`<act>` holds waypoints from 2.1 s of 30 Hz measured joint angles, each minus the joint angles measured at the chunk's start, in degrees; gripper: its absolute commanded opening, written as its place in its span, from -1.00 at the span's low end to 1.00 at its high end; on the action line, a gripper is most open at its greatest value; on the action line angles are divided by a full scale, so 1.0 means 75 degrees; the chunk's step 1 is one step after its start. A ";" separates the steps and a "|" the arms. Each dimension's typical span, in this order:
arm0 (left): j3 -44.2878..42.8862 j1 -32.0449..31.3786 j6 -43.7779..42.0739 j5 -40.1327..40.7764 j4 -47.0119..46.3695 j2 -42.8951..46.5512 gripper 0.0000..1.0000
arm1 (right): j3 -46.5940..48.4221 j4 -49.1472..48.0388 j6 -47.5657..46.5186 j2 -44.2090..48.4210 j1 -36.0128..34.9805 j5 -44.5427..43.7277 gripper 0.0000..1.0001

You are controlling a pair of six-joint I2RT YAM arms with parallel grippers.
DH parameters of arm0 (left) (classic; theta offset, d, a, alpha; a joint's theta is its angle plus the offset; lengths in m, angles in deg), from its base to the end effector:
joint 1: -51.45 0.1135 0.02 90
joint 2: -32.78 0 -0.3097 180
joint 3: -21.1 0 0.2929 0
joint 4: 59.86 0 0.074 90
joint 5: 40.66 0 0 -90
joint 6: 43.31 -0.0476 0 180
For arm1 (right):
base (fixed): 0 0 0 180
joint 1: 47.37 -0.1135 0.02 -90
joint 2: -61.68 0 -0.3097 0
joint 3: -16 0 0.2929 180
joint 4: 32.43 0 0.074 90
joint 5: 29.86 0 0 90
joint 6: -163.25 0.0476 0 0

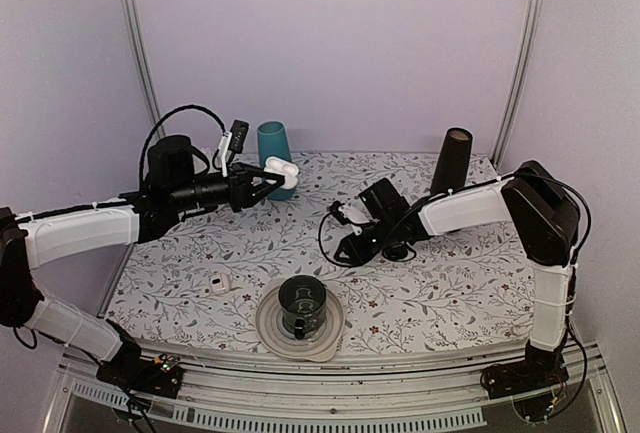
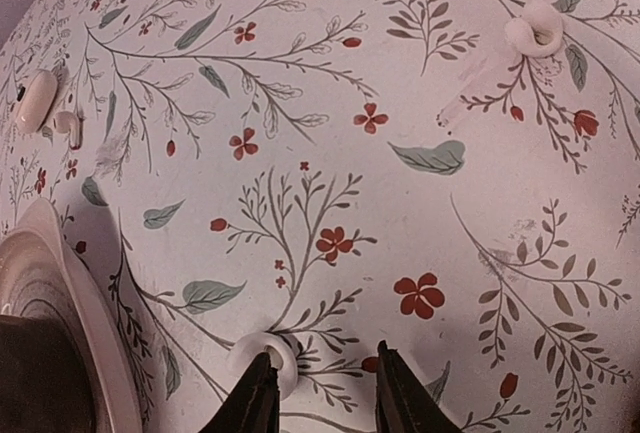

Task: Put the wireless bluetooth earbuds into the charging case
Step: Adjust the right earbud at the center of the board, then move the right earbud to the center of the board.

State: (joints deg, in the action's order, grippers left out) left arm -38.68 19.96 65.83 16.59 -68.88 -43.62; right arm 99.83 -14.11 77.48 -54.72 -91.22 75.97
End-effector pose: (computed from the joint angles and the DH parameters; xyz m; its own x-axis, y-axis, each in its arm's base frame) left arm 0.2772 -0.2000 0.3157 -0.4005 -0.0780 -0.9130 0.8100 0.4356 -0.3926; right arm 0.3372 0.3420 0.1403 -0.6164 -0.4937 -0.6135 -0.7472 0.6127 0.2576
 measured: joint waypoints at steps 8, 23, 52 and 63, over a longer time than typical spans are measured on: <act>0.0000 0.0000 0.0000 0.0032 0.0067 0.0000 -1.00 | 0.0012 0.0192 -0.0283 -0.0122 -0.0207 -0.0332 -0.32; 0.0003 0.0000 0.0000 0.0029 0.0085 0.0000 -1.00 | 0.0076 0.0361 -0.0376 -0.0125 -0.0484 -0.0676 -0.32; 0.0003 0.0000 0.0000 0.0017 0.0082 0.0003 -1.00 | -0.0111 0.0326 -0.0085 -0.0032 -0.0959 -0.0968 -0.31; 0.0003 0.0003 0.0000 0.0015 0.0090 0.0009 -1.00 | -0.0533 0.0224 0.1131 0.0274 -0.0498 -0.2046 -0.36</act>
State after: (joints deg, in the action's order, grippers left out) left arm -38.66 19.98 65.83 16.69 -68.20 -43.55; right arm 95.83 -12.43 85.96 -52.66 -94.96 60.63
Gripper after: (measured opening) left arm 0.241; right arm 0.324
